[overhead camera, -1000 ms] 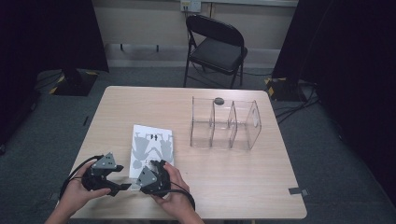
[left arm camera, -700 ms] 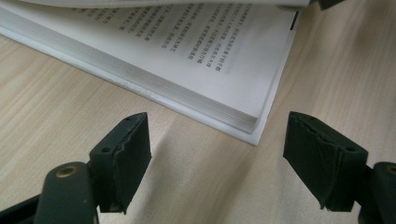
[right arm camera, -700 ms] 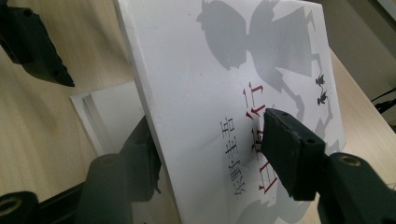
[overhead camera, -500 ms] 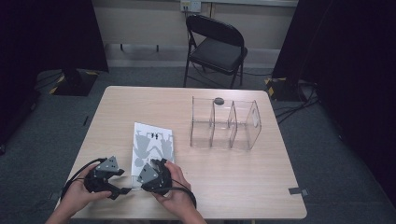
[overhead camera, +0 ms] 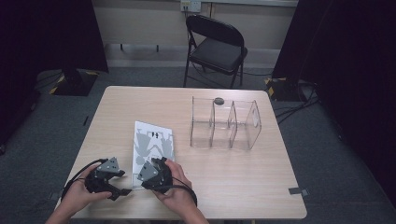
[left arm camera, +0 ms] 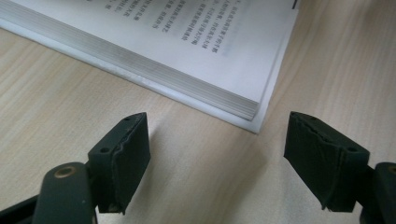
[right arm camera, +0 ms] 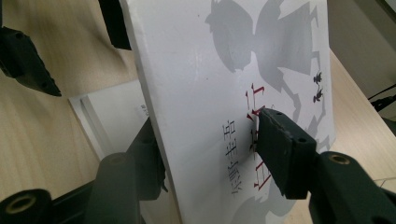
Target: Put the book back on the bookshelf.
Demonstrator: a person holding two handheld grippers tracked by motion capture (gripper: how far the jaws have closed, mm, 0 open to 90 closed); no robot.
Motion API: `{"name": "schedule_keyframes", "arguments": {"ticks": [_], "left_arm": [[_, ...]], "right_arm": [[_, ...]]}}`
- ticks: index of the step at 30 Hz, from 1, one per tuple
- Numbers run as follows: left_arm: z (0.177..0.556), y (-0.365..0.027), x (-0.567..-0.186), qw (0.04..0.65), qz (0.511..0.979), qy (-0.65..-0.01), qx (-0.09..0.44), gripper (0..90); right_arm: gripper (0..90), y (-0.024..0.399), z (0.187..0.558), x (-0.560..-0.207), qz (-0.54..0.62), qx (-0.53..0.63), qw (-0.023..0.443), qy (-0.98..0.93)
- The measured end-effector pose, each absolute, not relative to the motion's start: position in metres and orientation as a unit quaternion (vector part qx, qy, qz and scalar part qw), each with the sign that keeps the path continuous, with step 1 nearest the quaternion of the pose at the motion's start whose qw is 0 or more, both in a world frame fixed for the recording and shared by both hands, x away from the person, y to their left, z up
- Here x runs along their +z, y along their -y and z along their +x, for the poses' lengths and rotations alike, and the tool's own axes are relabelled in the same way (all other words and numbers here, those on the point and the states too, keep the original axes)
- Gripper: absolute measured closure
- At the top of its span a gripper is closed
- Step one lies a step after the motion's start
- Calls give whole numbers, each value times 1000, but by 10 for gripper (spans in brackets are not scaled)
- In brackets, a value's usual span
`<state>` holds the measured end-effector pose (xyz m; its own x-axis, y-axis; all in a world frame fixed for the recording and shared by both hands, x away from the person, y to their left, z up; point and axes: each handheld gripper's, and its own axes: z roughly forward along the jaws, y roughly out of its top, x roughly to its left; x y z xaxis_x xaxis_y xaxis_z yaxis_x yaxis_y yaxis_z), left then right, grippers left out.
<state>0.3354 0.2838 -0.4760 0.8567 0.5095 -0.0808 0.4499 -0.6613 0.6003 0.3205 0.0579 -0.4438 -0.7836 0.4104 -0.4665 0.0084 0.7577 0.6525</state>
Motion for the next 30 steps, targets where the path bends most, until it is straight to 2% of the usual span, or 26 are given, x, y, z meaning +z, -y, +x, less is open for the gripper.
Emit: {"name": "schedule_keyframes", "arguments": {"ticks": [9, 30], "left_arm": [[335, -282, -475, 317, 911, -258, 51, 222], [335, -278, -484, 312, 915, -246, 66, 241]], "right_arm": [[510, -55, 325, -432, 133, 318, 307, -887], [543, -60, 330, -416, 149, 310, 311, -886]]}}
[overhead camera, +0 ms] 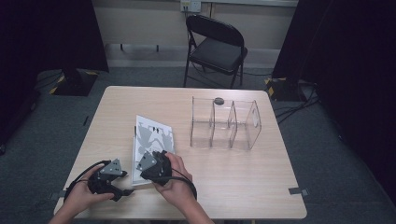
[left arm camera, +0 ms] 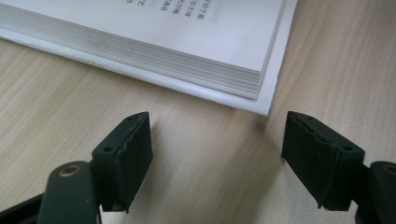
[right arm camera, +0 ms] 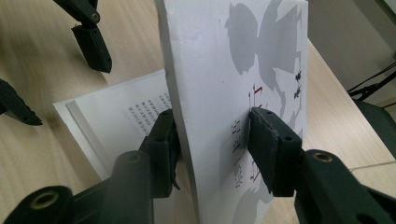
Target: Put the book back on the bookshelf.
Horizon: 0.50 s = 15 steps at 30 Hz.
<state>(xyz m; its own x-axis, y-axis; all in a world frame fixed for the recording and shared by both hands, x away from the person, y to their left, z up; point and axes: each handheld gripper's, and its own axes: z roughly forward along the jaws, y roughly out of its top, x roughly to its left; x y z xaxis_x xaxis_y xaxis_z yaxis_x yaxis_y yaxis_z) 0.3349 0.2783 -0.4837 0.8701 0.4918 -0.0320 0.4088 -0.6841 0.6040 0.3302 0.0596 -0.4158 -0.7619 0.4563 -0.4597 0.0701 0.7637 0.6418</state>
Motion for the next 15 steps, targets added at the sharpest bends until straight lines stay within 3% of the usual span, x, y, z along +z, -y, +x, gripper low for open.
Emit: {"name": "schedule_keyframes", "arguments": {"ticks": [6, 10, 15], "left_arm": [[335, -277, -485, 315, 914, -245, 74, 253], [335, -279, -485, 333, 909, -239, 78, 420], [335, -278, -485, 337, 908, -238, 79, 473]], "right_arm": [[552, -61, 332, -410, 150, 305, 310, -888], [553, -62, 333, -408, 151, 301, 310, -889], [552, -65, 333, -408, 149, 294, 310, -892]]}}
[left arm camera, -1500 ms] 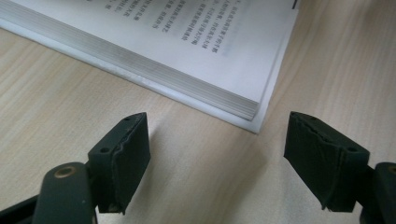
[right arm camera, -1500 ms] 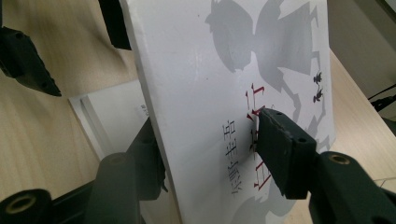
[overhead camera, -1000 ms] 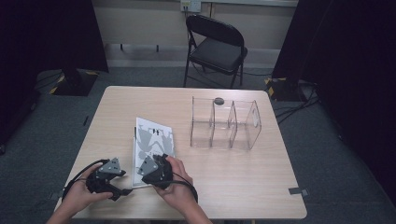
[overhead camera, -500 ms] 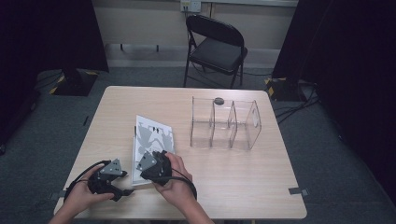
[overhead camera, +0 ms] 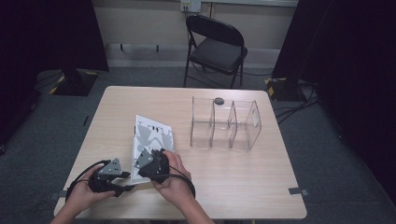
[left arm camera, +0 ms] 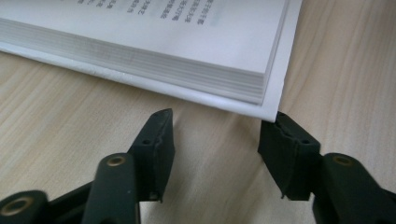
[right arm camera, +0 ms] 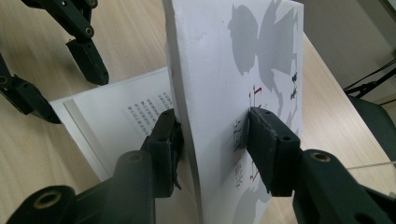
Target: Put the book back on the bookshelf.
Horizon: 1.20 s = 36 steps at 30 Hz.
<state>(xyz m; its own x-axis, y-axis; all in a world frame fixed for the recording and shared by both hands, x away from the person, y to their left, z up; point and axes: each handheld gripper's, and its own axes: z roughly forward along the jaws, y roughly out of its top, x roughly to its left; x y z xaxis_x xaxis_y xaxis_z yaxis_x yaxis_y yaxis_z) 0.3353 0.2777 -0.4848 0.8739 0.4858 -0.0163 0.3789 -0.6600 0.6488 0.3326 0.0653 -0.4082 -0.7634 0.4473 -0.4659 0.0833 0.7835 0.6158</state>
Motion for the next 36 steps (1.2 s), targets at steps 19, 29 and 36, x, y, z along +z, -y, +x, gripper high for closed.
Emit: {"name": "schedule_keyframes", "arguments": {"ticks": [19, 29, 36], "left_arm": [[342, -268, -488, 347, 895, -269, 81, 348], [347, -268, -487, 347, 894, -273, 82, 251], [348, -269, -485, 348, 893, -270, 92, 198]], "right_arm": [[548, -66, 333, -408, 149, 291, 303, -895], [548, -65, 334, -407, 150, 294, 299, -895], [552, -64, 335, -404, 151, 297, 298, -894]]}}
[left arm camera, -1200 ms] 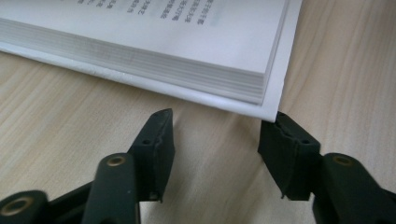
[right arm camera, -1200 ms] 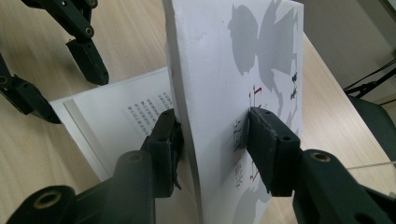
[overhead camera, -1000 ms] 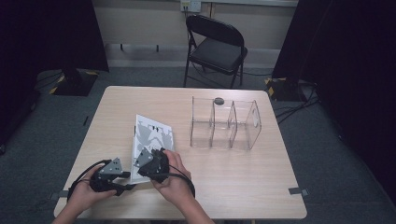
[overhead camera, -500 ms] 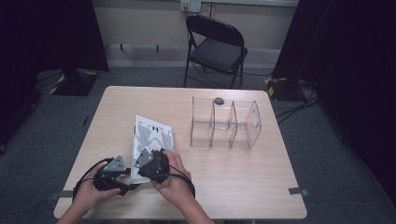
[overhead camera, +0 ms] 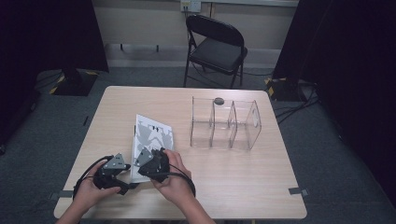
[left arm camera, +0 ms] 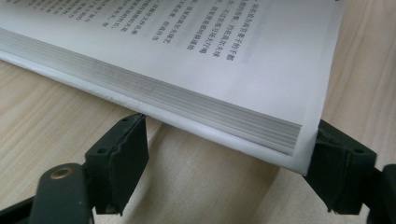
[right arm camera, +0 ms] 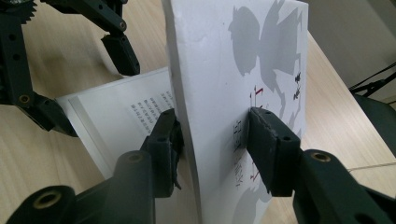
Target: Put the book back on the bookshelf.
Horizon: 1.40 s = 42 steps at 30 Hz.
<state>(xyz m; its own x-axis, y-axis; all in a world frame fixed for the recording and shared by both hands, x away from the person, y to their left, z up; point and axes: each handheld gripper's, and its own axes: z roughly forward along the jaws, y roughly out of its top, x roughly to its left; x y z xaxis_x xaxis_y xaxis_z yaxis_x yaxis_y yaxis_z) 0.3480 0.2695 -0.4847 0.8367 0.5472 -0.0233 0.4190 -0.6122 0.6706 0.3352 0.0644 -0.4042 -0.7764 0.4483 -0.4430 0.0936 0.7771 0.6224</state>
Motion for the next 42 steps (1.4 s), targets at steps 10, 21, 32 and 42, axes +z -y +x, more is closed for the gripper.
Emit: {"name": "schedule_keyframes", "arguments": {"ticks": [10, 21, 32, 42], "left_arm": [[345, -270, -483, 338, 902, -250, 99, 271], [344, -275, -481, 349, 898, -247, 101, 317], [341, -278, -479, 325, 911, -227, 110, 392], [345, -283, -488, 340, 899, -257, 102, 350]], "right_arm": [[554, -65, 336, -402, 150, 295, 297, -896], [569, -66, 339, -395, 156, 294, 297, -895], [572, -66, 340, -394, 160, 294, 295, -895], [589, -62, 344, -386, 163, 280, 295, -899]]}}
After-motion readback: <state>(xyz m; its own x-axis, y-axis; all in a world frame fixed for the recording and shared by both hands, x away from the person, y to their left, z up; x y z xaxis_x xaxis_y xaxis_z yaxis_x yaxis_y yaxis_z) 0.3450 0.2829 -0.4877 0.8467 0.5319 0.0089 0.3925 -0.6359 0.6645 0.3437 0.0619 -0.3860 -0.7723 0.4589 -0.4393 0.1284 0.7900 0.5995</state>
